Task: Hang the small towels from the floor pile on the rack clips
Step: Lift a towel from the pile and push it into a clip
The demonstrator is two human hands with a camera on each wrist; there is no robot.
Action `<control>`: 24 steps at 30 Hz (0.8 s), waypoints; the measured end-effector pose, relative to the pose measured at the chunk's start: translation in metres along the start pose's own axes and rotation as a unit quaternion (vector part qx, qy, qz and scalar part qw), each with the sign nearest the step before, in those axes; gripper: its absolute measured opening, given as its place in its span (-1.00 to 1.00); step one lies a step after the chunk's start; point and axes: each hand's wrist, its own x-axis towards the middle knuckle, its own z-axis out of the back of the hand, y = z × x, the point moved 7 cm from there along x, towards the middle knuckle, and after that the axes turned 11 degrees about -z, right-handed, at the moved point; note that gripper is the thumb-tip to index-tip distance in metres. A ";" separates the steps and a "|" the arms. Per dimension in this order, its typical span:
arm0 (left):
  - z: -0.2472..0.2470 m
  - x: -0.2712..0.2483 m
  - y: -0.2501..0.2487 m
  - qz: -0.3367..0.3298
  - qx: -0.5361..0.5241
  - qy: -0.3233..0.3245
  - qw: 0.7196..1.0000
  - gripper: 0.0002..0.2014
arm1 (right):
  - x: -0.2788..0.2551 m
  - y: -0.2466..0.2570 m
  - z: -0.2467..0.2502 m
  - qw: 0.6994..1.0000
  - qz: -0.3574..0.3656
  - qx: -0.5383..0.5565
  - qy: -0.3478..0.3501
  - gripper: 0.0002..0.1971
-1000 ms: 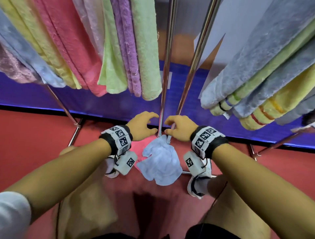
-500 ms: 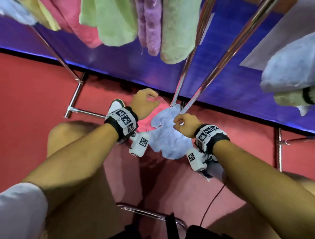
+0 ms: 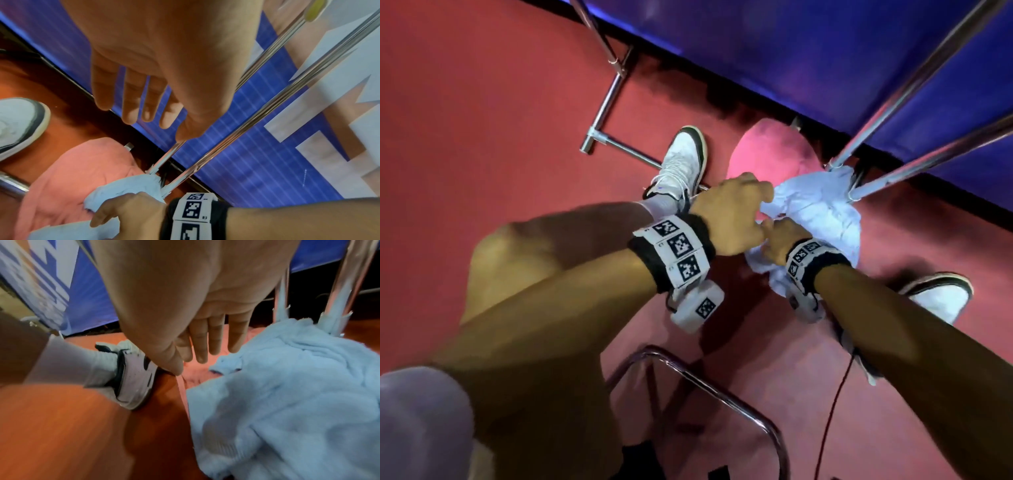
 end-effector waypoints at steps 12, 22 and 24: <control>-0.006 -0.009 0.014 0.014 0.031 0.019 0.999 -0.60 | 0.044 -0.021 -0.058 0.994 -0.098 0.033 -0.019 -0.48; 0.015 -0.016 0.011 -0.006 -0.002 -0.027 1.000 -0.66 | -0.009 -0.037 -0.030 0.992 -0.092 -0.078 -0.028 -0.62; 0.015 -0.019 0.016 -0.008 -0.004 -0.028 1.000 -0.66 | -0.005 -0.030 -0.030 0.991 -0.069 -0.105 -0.047 -0.54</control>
